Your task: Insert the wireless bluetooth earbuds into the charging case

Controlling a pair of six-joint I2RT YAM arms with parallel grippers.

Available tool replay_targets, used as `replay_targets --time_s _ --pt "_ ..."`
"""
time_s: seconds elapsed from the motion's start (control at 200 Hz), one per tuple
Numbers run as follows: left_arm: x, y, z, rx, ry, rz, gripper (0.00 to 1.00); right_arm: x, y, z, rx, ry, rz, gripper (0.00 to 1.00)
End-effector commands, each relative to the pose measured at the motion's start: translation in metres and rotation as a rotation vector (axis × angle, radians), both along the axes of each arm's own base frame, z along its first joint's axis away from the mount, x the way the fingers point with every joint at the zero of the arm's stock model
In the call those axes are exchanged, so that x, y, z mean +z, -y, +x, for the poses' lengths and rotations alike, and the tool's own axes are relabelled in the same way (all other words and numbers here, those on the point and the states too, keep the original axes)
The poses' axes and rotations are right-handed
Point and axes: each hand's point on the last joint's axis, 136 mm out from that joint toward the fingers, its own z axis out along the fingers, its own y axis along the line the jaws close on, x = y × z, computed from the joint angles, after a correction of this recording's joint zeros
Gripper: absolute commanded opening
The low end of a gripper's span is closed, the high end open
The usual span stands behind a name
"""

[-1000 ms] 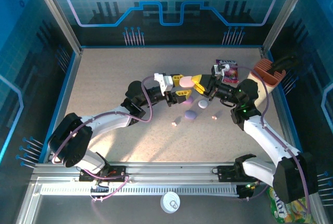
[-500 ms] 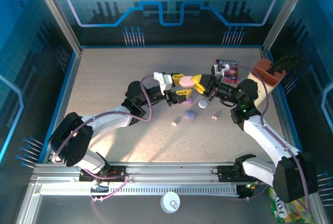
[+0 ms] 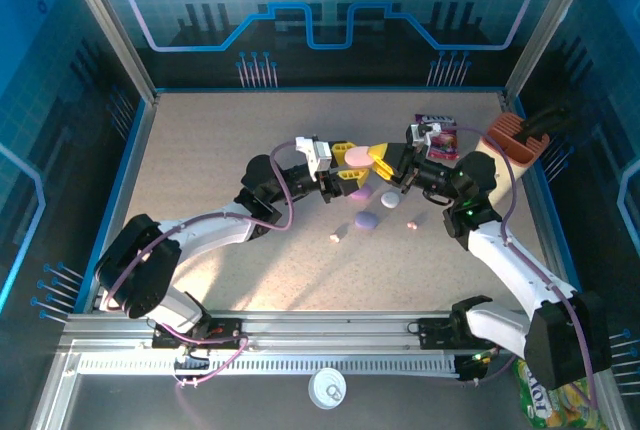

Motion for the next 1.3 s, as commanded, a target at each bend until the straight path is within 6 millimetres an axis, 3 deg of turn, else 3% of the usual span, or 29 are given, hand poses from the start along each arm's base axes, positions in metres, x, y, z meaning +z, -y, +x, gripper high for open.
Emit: replay_targets --time_s 0.0,0.135,0.275,0.41,0.66,0.685,0.74,0.955,1.075,1.296 --pt "0.012 0.002 -0.004 -0.026 0.038 -0.024 0.43 0.003 -0.003 -0.004 0.01 0.027 0.005 0.14" --pt "0.015 0.001 -0.007 -0.033 0.042 -0.027 0.35 0.001 -0.003 -0.003 0.009 0.023 0.003 0.19" --pt "0.013 0.001 -0.007 -0.035 0.024 -0.011 0.35 0.001 -0.001 -0.002 -0.008 0.043 -0.017 0.53" --pt "0.007 -0.001 -0.01 -0.04 -0.02 0.025 0.35 -0.003 0.004 0.001 -0.045 0.111 -0.113 0.68" --pt "-0.004 -0.013 -0.021 -0.031 -0.14 0.072 0.35 -0.028 0.019 0.006 -0.096 0.255 -0.453 0.73" --pt "-0.005 -0.014 -0.022 -0.028 -0.152 0.074 0.35 -0.017 0.02 0.006 -0.095 0.306 -0.479 0.73" --pt "-0.008 -0.017 -0.025 -0.027 -0.179 0.082 0.34 -0.018 0.021 0.003 -0.08 0.366 -0.556 0.74" --pt "-0.014 -0.022 -0.03 -0.021 -0.239 0.116 0.34 0.004 0.005 -0.028 0.01 0.764 -0.709 0.77" --pt "-0.016 -0.022 -0.029 -0.018 -0.242 0.109 0.34 0.002 -0.007 -0.041 0.07 0.899 -0.791 0.78" --pt "-0.013 -0.02 -0.029 -0.034 -0.24 0.095 0.32 -0.013 -0.01 -0.027 0.045 0.904 -0.933 0.79"
